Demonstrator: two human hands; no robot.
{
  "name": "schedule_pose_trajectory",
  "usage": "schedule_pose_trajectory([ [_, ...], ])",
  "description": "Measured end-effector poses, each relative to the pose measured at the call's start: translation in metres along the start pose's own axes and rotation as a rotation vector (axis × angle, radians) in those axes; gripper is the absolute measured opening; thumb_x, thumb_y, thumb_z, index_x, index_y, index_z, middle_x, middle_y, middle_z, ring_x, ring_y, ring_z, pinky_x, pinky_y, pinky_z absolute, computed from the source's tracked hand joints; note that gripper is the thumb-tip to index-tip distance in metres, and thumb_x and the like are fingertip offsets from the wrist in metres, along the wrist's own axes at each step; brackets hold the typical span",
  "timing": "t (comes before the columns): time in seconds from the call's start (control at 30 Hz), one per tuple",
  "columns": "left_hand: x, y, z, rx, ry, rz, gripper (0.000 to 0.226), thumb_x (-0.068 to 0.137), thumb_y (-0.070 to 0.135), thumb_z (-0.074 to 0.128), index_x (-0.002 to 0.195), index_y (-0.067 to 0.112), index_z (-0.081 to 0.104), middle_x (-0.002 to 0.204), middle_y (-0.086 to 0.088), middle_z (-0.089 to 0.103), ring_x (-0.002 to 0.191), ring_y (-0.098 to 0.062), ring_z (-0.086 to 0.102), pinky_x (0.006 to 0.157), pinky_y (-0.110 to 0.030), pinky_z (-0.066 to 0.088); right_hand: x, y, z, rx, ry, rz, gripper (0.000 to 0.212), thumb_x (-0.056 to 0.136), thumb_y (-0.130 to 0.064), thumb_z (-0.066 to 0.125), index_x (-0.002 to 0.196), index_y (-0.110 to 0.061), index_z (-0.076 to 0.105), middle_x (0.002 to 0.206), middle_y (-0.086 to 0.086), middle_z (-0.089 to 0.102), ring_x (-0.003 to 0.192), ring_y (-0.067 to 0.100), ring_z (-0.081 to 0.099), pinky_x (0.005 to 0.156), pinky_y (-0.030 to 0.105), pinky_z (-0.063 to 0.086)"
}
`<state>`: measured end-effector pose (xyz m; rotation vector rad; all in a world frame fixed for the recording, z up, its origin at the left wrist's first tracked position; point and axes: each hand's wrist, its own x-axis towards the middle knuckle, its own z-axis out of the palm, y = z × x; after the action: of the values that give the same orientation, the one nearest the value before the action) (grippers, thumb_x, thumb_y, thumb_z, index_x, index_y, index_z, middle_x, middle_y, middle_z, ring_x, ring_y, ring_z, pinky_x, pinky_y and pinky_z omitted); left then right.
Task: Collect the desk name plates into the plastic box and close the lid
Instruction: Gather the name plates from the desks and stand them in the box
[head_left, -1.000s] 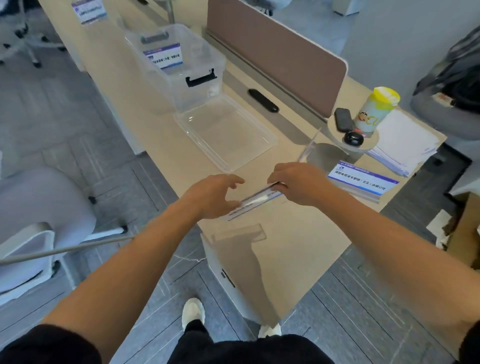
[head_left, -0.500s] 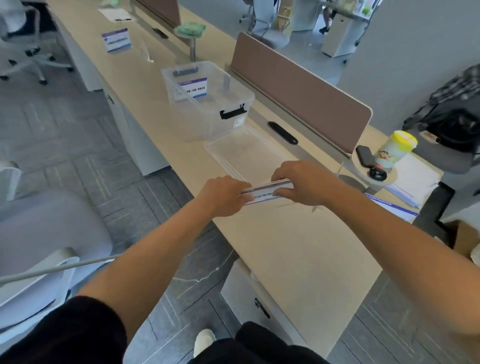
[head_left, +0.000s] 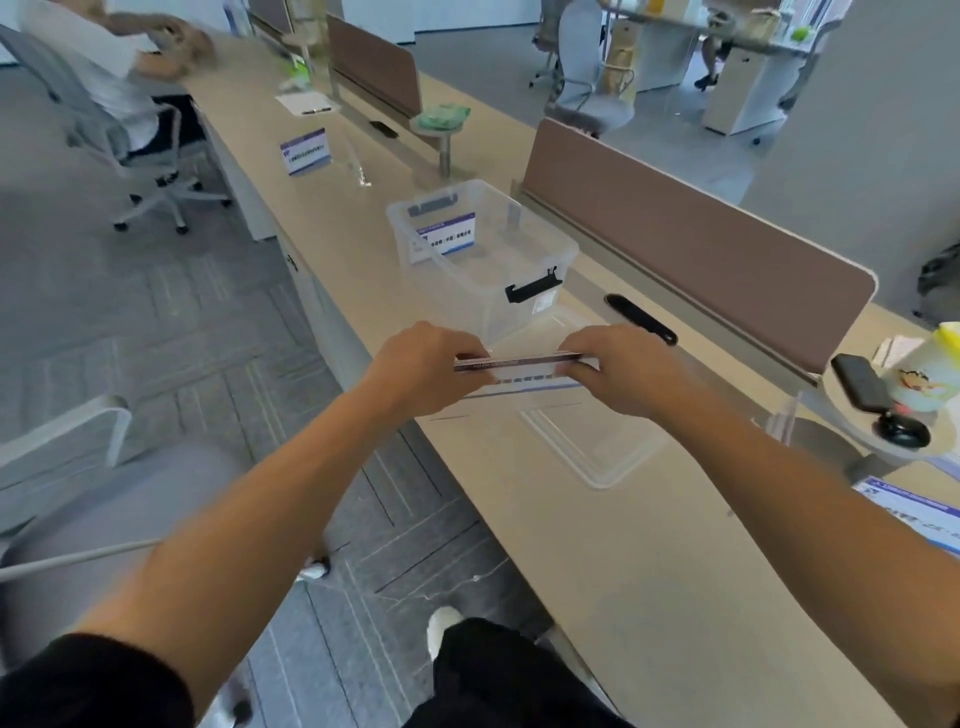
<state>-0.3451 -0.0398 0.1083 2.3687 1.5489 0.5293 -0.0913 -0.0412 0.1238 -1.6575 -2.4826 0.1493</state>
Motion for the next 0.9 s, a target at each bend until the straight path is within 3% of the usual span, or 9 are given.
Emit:
schedule_pose_trajectory([
  [0.13,0.054,-0.047,-0.001,-0.117,0.035,-0.050,0.015,0.086,0.034,0.073,0.097,0.025,0.075,0.086,0.002,0.073,0.076,-0.017,0.064,0.067,-0.033,0.052,0.075,0.014,0.013,0.023,0.011,-0.022,0.018,0.098,-0.040,0.053,0.101,-0.029,0.068,0.096,-0.007,0.069,0.089,0.021,0.063,0.066,0.034,0.048],
  [0.27,0.120,-0.091,-0.006,-0.186,0.063,-0.020,0.015,0.084,0.028,0.076,0.096,0.019,0.077,0.087,0.002,0.074,0.076,-0.017,0.066,0.072,-0.033,0.054,0.154,0.032,0.018,0.019,0.022,-0.016,0.024,0.099,-0.040,0.051,0.112,-0.029,0.068,0.107,-0.009,0.068,0.098,0.022,0.062,0.072,0.034,0.046],
  [0.4,0.179,-0.129,-0.012,-0.172,0.097,-0.003,0.012,0.084,0.029,0.076,0.093,0.021,0.078,0.086,0.005,0.074,0.073,-0.017,0.065,0.071,-0.037,0.055,0.224,0.052,0.028,0.294,0.068,0.097,0.017,0.088,-0.043,0.068,0.096,-0.029,0.072,0.094,-0.012,0.070,0.089,0.014,0.064,0.081,0.038,0.053],
  [0.47,0.201,-0.150,-0.013,-0.187,0.102,-0.027,0.014,0.085,0.035,0.072,0.091,0.024,0.077,0.082,0.006,0.073,0.070,-0.018,0.065,0.067,-0.040,0.054,0.255,0.058,0.032,0.423,0.095,0.149,0.020,0.083,-0.045,0.073,0.094,-0.029,0.071,0.096,-0.014,0.069,0.087,0.010,0.064,0.075,0.027,0.052],
  [0.53,0.221,-0.168,-0.014,-0.177,0.111,-0.016,0.021,0.085,0.041,0.066,0.091,0.024,0.076,0.080,0.005,0.073,0.068,-0.020,0.064,0.064,-0.040,0.053,0.281,0.055,0.036,0.504,0.107,0.213,0.028,0.083,-0.041,0.075,0.106,-0.026,0.069,0.106,-0.013,0.066,0.094,0.007,0.060,0.075,0.016,0.044],
  [0.6,0.245,-0.188,-0.014,-0.157,0.121,0.007,0.024,0.085,0.042,0.064,0.093,0.024,0.076,0.082,0.004,0.074,0.069,-0.021,0.065,0.063,-0.040,0.053,0.306,0.050,0.045,0.596,0.175,0.320,0.043,0.084,-0.038,0.075,0.122,-0.023,0.062,0.116,-0.011,0.059,0.103,0.008,0.053,0.086,0.020,0.038],
  [0.8,0.312,-0.250,-0.015,-0.099,0.155,0.057,0.022,0.086,0.040,0.065,0.097,0.024,0.077,0.095,0.002,0.076,0.078,-0.025,0.069,0.065,-0.036,0.055,0.375,0.031,0.073,0.997,0.295,0.706,0.072,0.086,-0.056,0.066,0.145,-0.027,0.035,0.147,0.004,0.044,0.127,0.021,0.048,0.093,0.033,0.042],
  [0.9,0.344,-0.277,-0.021,-0.100,0.149,0.118,0.015,0.088,0.036,0.065,0.094,0.025,0.075,0.095,0.004,0.075,0.079,-0.024,0.067,0.062,-0.030,0.049,0.413,0.014,0.081,1.161,0.361,0.798,0.090,0.083,-0.057,0.068,0.151,-0.028,0.018,0.152,0.008,0.035,0.122,0.017,0.042,0.106,0.044,0.042],
])
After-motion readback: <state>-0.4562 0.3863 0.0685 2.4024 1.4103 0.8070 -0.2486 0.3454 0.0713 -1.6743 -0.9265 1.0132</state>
